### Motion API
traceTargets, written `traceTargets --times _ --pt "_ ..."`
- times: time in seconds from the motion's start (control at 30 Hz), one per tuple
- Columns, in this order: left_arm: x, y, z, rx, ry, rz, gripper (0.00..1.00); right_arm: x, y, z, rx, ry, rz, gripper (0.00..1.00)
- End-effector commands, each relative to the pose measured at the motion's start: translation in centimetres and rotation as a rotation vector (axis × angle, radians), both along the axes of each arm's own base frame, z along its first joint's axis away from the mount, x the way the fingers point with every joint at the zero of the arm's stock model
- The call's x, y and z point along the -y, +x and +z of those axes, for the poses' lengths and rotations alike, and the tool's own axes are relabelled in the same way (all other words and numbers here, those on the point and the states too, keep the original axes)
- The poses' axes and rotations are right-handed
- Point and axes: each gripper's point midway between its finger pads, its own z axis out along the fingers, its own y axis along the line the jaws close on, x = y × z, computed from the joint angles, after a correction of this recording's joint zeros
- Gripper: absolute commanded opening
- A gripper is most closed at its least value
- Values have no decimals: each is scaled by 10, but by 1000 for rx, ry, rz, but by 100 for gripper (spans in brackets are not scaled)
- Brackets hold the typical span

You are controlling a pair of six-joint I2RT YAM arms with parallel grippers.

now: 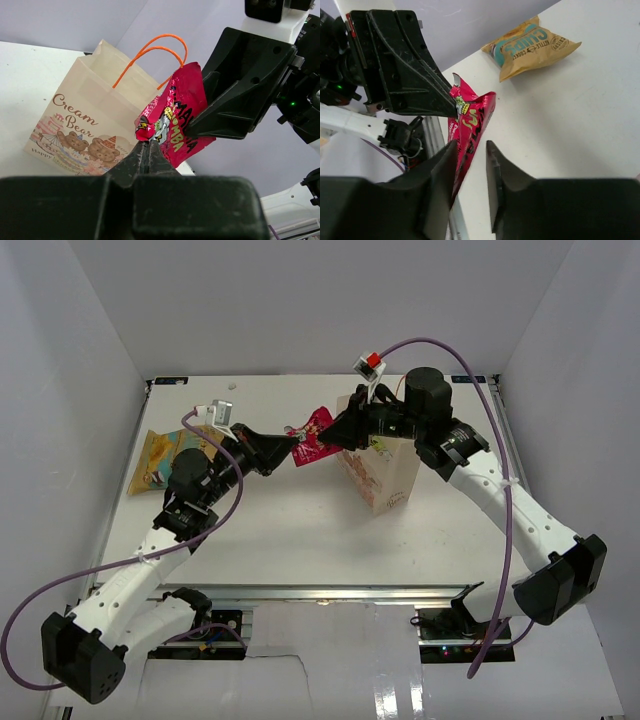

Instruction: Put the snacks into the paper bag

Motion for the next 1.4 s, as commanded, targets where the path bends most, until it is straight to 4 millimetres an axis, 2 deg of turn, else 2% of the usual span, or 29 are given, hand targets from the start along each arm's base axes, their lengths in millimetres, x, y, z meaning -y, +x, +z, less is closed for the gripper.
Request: traceTargets --times 0.0,0.03,0.07,0.1,0.13,0.23,0.3,0.33,0.4,0.43,0.47,0.5,0.53,0.7,0.77,0.8,0.83,1.03,1.07,1.1,1.13,1.17,1.2,1.23,1.33,1.37 --pt "6 -5 15 27 -16 -36 0 -3 0 13 38 36 0 25" --pt "7 -5 14 22 -16 -39 0 -4 0 16 49 38 2 13" --pt "7 -5 15 13 -25 -37 1 -3 -1 21 66 45 6 8" --pt "7 -4 16 9 -31 -34 17 -2 -1 24 77 47 7 8" --pt "7 -3 17 -2 -44 -31 28 -1 -1 29 102 49 8 8" --pt "2 -1 29 4 -72 0 53 7 -4 49 178 64 4 8" --pt "-4 0 38 21 -85 33 64 22 -4 69 241 82 -23 8" --pt "-7 -1 43 33 -89 46 73 30 -7 80 278 95 -39 8" --pt "-13 2 45 39 -65 85 78 51 1 95 337 101 -94 8" --pt "-14 2 46 41 -51 96 78 63 -4 106 376 112 -118 8" --pt "-17 4 36 12 -8 114 82 76 2 109 405 104 -160 8" --pt "-20 6 36 -1 9 134 83 84 1 114 433 104 -182 8" --pt "-24 8 20 -58 54 161 83 94 -4 118 463 103 -215 8" --pt "-40 5 -17 -185 137 230 86 129 -2 123 604 50 -360 8" --pt "-46 2 -28 -223 141 255 86 140 7 119 623 21 -443 8" --pt "-50 -2 -26 -223 129 264 86 145 11 117 646 2 -468 8" --pt "-53 -4 -35 -259 125 276 86 151 17 114 646 -15 -510 8" --pt "-73 -8 -52 -346 150 376 86 163 50 67 608 -133 -594 8" --pt "-76 -7 -54 -356 157 391 86 164 55 53 593 -158 -599 8" --pt "-77 -7 -57 -368 163 400 86 166 58 49 602 -169 -612 8" --pt "-78 -6 -66 -403 184 409 86 166 60 45 615 -179 -612 8" --pt "-79 -5 -67 -421 178 419 86 166 61 39 620 -184 -609 8" --pt "-80 -3 -70 -436 185 429 86 165 62 26 607 -197 -602 8" --pt "-80 -2 -80 -473 211 439 86 165 62 24 622 -199 -604 8" --pt "-84 3 -91 -547 223 484 86 162 65 5 617 -216 -595 8" --pt "-85 8 -97 -582 221 513 86 161 65 -6 603 -230 -587 11"
